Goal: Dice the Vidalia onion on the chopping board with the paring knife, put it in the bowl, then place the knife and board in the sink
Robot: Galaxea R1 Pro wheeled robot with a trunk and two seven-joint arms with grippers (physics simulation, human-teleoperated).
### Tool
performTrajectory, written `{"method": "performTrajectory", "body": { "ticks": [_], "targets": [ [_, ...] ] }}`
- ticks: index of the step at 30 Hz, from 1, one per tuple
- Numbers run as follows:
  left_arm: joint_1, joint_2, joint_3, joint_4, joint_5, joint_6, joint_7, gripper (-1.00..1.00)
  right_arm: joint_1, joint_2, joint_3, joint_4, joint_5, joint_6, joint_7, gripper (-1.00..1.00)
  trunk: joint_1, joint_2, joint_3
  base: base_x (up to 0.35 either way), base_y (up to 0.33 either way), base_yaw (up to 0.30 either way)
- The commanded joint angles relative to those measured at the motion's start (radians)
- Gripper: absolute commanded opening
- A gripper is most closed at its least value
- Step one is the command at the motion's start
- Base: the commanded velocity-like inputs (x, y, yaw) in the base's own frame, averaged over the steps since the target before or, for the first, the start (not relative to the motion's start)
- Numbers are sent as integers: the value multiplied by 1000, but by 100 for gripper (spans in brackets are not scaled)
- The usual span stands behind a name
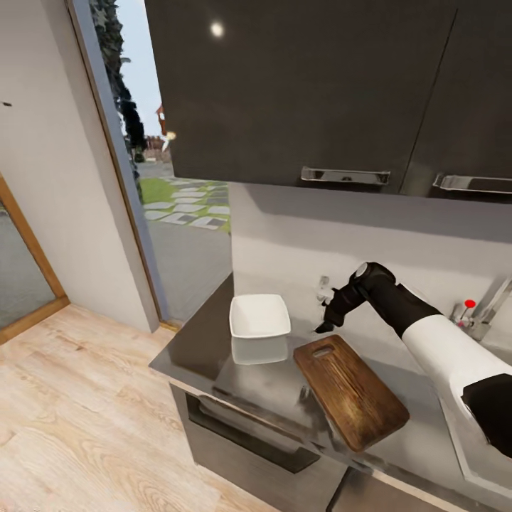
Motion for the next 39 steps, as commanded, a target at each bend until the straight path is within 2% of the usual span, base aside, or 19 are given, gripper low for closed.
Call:
{"method": "performTrajectory", "body": {
  "ticks": [1,6,9,25,39],
  "targets": [
    [0,0,4,-1,3,-1,-1,100,-1,-8,3,-2,3,0,9,100,1,-2,-3,87,-89,115],
    [0,0,4,-1,3,-1,-1,100,-1,-31,4,-2,12,-43,72,100,1,-2,-8,32,-33,66],
    [0,0,3,-1,3,-1,-1,100,-1,-37,9,8,34,-57,105,100,1,-2,-8,4,-4,9],
    [0,0,3,-1,2,-1,-1,100,-1,-38,15,69,47,-108,112,100,1,-2,-8,0,0,1],
    [0,-4,3,-1,2,-1,-1,100,-1,-36,15,89,72,-111,110,100,1,-2,-9,5,0,0]
  ]
}}
